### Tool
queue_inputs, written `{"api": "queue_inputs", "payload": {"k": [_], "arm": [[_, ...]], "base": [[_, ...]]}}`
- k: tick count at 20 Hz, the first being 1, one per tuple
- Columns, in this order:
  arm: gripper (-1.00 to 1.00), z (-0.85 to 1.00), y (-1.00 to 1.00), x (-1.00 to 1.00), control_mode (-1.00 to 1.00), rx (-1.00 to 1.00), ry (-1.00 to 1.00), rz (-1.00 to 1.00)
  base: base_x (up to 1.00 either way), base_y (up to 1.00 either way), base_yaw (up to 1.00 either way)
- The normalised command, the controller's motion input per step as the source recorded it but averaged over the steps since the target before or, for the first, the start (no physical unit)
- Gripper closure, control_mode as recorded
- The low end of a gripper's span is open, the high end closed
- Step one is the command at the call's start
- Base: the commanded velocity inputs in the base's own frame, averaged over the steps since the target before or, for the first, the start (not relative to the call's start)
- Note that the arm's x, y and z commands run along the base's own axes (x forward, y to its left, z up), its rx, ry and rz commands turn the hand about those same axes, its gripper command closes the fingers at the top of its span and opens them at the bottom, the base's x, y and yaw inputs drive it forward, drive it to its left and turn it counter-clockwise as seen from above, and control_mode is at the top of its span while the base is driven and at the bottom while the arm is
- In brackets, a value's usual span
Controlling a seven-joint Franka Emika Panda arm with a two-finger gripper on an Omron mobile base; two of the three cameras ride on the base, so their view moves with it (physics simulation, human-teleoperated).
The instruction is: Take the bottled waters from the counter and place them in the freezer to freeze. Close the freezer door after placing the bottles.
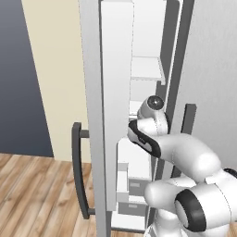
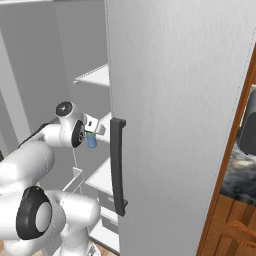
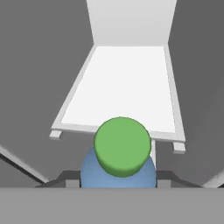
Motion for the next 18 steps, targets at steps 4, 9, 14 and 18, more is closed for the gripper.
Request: {"api": "queue_inputs", "payload": {"k": [4,9,14,18], "arm": [[1.0,-0.03,0.0,0.39,-1.0,0.0,0.0,-0.02],[1.0,0.0,0.0,0.26,-1.0,0.0,-0.02,0.0],[1.0,0.0,0.0,0.33,-1.0,0.0,-0.01,0.0],[1.0,-0.02,-0.06,0.23,-1.0,-0.01,-0.06,0.0]], "base": [[0.0,0.0,0.0],[0.0,0.0,0.0],[0.0,0.0,0.0],[0.0,0.0,0.0]]}}
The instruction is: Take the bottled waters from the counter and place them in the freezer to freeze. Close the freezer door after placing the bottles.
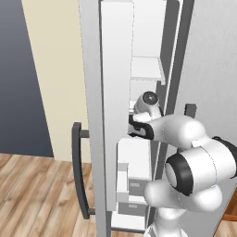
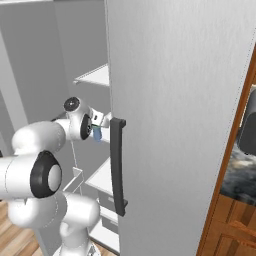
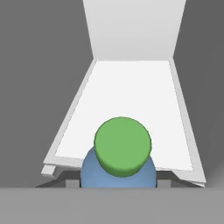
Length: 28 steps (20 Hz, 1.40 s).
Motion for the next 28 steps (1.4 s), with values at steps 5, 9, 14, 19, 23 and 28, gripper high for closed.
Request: {"api": "queue_inputs", "payload": {"k": [5,9,14,19,23,28], "arm": [[1.0,-0.01,-0.04,0.21,-1.0,-0.02,-0.08,0.0],[1.0,-0.1,-0.06,0.28,-1.0,-0.01,-0.1,0.0],[1.0,-0.02,-0.22,0.28,-1.0,0.0,-0.01,0.0],[1.0,0.0,-0.12,0.27,-1.0,0.0,0.0,0.0],[1.0,0.0,0.0,0.31,-1.0,0.0,0.02,0.0],[1.0,0.0,0.0,0.33,-1.0,0.0,0.0,0.0]], "base": [[0.0,0.0,0.0],[0.0,0.0,0.0],[0.0,0.0,0.0],[0.0,0.0,0.0],[0.0,0.0,0.0],[0.0,0.0,0.0]]}}
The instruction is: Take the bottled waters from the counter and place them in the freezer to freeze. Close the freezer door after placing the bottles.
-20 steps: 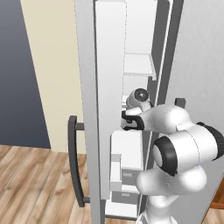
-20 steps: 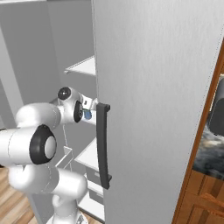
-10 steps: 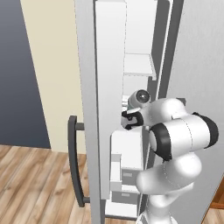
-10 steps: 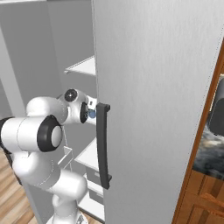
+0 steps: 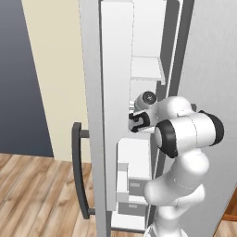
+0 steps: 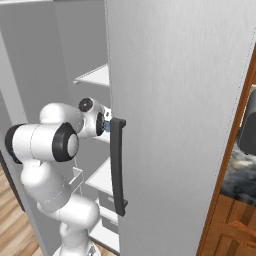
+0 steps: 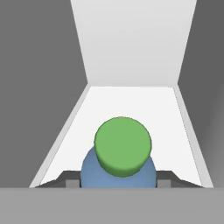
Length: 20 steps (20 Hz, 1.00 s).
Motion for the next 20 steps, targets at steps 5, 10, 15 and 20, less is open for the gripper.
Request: {"api": "queue_inputs", "payload": {"k": [5,10,15,20], "arm": [[1.0,-0.06,0.0,0.33,-1.0,0.0,0.0,0.0],[1.0,-0.17,0.0,0.21,-1.0,0.0,0.03,0.0],[1.0,-0.22,0.0,0.16,-1.0,0.0,0.04,0.0],[1.0,-0.27,0.0,0.1,-1.0,0.0,0.02,0.0]], "base": [[0.0,0.0,0.0],[0.0,0.0,0.0],[0.0,0.0,0.0],[0.0,0.0,0.0]]}}
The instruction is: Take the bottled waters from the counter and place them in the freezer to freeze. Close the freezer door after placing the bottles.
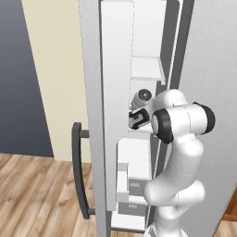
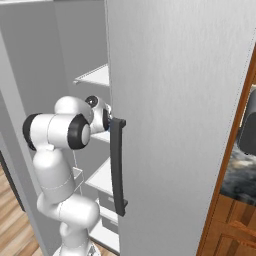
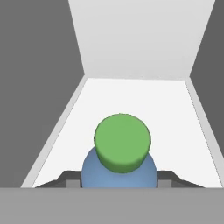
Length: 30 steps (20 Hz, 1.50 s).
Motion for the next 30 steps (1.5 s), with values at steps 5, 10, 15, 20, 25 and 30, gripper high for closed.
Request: {"api": "queue_inputs", "payload": {"k": [5,10,15,20,25,30], "arm": [[1.0,-0.27,0.0,0.03,-1.0,0.0,0.0,0.0],[1.0,-0.28,0.0,0.0,-1.0,0.0,0.0,0.0],[1.0,-0.11,0.0,0.0,-1.0,0.0,0.0,0.0],[1.0,-0.04,0.0,0.0,-1.0,0.0,0.0,0.0],[-1.0,-0.01,0.0,0.0,-1.0,0.0,0.0,0.0],[-1.0,0.0,0.0,0.0,-1.0,0.0,0.0,0.0]], "base": [[0.0,0.0,0.0],[0.0,0.0,0.0],[0.0,0.0,0.0],[0.0,0.0,0.0],[0.0,0.0,0.0],[0.0,0.0,0.0]]}}
